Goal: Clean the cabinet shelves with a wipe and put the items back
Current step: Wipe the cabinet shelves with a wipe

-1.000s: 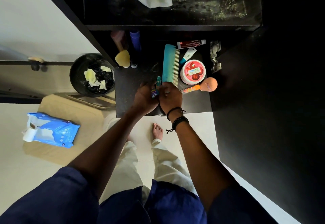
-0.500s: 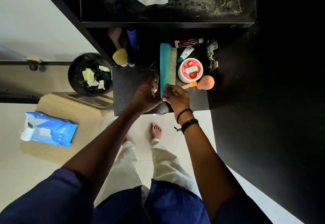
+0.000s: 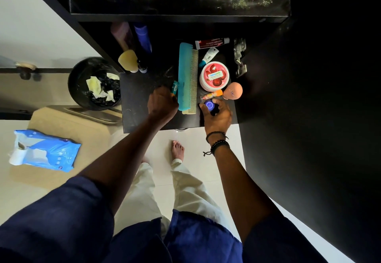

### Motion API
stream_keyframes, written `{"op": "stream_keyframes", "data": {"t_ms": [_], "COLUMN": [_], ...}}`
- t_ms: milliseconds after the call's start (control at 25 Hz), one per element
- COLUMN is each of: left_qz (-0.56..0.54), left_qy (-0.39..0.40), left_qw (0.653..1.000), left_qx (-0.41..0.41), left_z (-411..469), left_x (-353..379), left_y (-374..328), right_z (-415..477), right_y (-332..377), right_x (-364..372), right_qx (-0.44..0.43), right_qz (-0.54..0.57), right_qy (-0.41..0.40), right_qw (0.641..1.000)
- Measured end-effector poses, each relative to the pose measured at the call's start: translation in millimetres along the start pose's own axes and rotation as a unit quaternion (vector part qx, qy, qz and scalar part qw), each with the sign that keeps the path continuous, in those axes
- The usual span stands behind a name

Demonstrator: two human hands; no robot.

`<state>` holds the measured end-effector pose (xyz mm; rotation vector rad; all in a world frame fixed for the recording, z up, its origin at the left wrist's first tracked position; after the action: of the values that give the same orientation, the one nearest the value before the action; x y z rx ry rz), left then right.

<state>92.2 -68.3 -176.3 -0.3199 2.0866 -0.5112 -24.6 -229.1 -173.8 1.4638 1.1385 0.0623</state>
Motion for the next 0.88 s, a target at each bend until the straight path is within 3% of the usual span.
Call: {"op": "stream_keyframes", "data": {"t_ms": [120, 280, 400, 600, 880], "left_qz": [-0.059, -0.124, -0.197, -0.151, -0.242], "left_qy": [-0.018, 0.044, 0.123, 0.054, 0.157], "left_qw": [0.998, 0.987, 0.970, 0.986, 0.957], "left_qx": [0.028, 0.091, 0.067, 0.052, 0.019], "left_z": [-25.2, -57.0, -52.5, -14.1, 2.3], "left_x": [-3.8, 9.5, 26.7, 23.4, 43.2], "left_y": [-15.5, -44.9, -36.6, -19.4, -33.8], "right_z": [-7.9, -18.1, -11.6, -3.1, -2.1], "right_y": [10.7, 22.3, 12.5, 5.2, 3.0], "right_x": [3.3, 28.6, 10.8, -28.2, -15.2], "right_qx": [-0.011, 0.075, 0.084, 0.060, 0.033], "right_qz": [0.028, 0.141, 0.109, -0.023, -0.041], "right_qy": [0.018, 0.230, 0.181, 0.044, 0.098], "right_qw": [0.999, 0.960, 0.974, 0.997, 0.994]}}
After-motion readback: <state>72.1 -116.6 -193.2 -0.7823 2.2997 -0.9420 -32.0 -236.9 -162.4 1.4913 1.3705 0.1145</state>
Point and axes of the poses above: each hand's wrist, its own z-axis towards the middle knuckle, its own x-axis out of the palm, y = z × x, the point moved 6 cm from there along z, towards the middle knuckle, and after that the axes turned 6 degrees about y, right-handed, at the moved point
